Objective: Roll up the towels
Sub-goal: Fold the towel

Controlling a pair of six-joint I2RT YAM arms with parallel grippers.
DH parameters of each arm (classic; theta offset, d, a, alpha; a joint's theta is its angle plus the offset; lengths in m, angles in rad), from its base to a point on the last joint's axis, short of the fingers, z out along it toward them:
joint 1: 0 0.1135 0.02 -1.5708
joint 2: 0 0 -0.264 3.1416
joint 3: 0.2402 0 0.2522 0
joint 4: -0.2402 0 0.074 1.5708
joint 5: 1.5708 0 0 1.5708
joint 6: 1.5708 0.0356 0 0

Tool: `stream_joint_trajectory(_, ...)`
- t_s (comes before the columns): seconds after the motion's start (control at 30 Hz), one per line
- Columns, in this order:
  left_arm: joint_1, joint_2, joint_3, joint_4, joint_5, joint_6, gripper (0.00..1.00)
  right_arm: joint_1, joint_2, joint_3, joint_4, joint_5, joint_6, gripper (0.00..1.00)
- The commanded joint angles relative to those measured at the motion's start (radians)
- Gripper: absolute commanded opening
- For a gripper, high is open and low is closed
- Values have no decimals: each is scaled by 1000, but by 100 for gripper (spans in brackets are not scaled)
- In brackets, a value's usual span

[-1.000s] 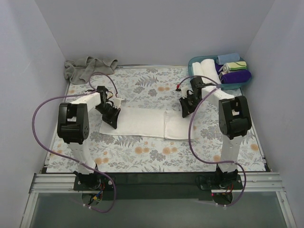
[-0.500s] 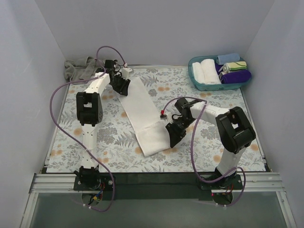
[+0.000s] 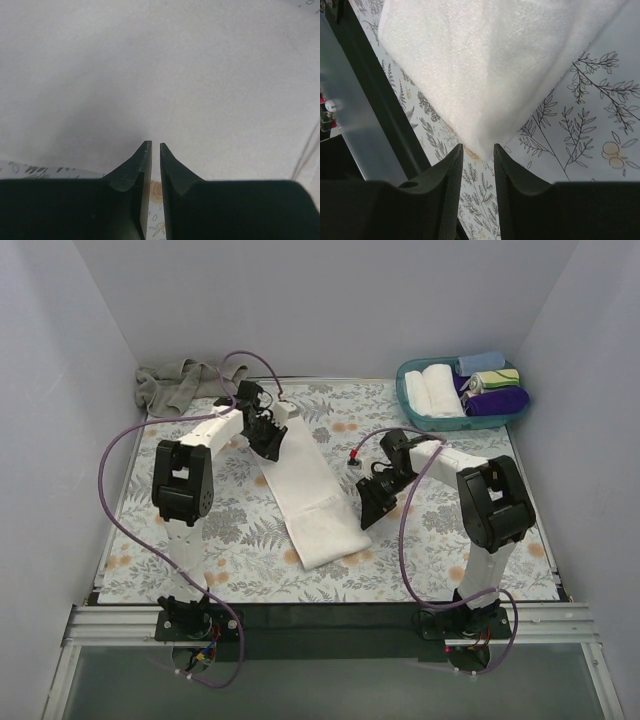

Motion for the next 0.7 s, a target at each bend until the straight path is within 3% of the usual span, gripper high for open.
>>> stream_joint_trajectory(0.0,-52,26,-1,17,-52,-17,9,18,55,4,18,-13,22,31)
stream_joint_trajectory(0.17,-80,102,36,25,-54,-15,0,55,78,-66,102,-63,71,22)
stream_joint_trajectory(0.23,-94,156,80,17,-51,4,0,82,91,-98,122,-106,85,16)
stream_joint_trajectory(0.27,-98,171,97,9,-46,14,0,94,92,-109,133,-118,97,8)
stream_joint_trajectory(0.37,-117,225,165,12,-26,37,0,151,102,-132,201,-169,172,6)
stream_joint_trajectory(0.47,-128,259,248,3,9,37,0,203,96,-122,245,-203,219,13)
stream_joint_trajectory(0.63,-114,169,256,17,32,43,21,145,-17,-160,225,-158,225,29)
stream_joint_trajectory(0.67,-108,103,221,43,40,34,29,125,-46,-164,216,-155,223,32)
